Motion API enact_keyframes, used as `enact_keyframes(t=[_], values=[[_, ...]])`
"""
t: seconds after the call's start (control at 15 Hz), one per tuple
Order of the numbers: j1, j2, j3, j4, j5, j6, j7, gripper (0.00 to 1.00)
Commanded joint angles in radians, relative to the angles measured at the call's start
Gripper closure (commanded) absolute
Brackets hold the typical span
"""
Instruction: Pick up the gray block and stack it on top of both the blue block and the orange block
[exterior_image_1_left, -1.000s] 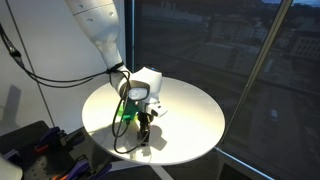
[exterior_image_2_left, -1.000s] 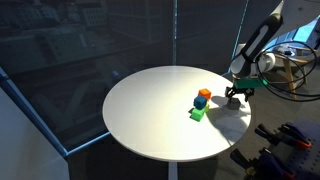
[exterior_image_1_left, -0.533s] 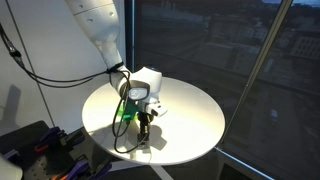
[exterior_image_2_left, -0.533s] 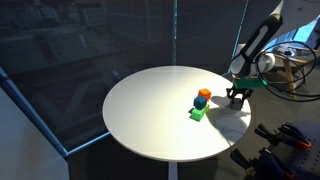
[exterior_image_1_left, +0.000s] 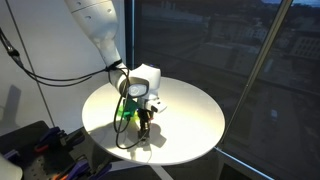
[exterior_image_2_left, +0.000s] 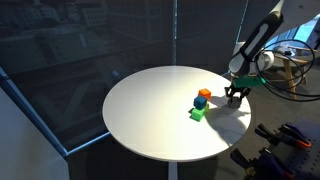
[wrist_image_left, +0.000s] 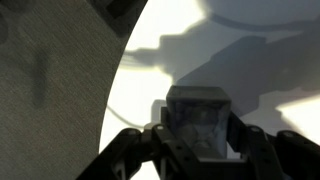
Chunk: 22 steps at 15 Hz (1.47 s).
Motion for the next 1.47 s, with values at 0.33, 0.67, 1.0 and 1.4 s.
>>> enact_keyframes(t=[0.33, 0.67, 1.0, 1.4], values=[[0.038, -0.145, -0.029, -0.033, -0.061, -0.068, 0.007, 0.71], [0.025, -0.222, -0.014, -0.030, -0.099, -0.138, -0.018, 0.71], [0.019, -0.300, 0.013, -0.023, -0.136, -0.230, -0.069, 0.71], [0.025, -0.350, 0.063, -0.005, -0.177, -0.330, -0.108, 0.71]])
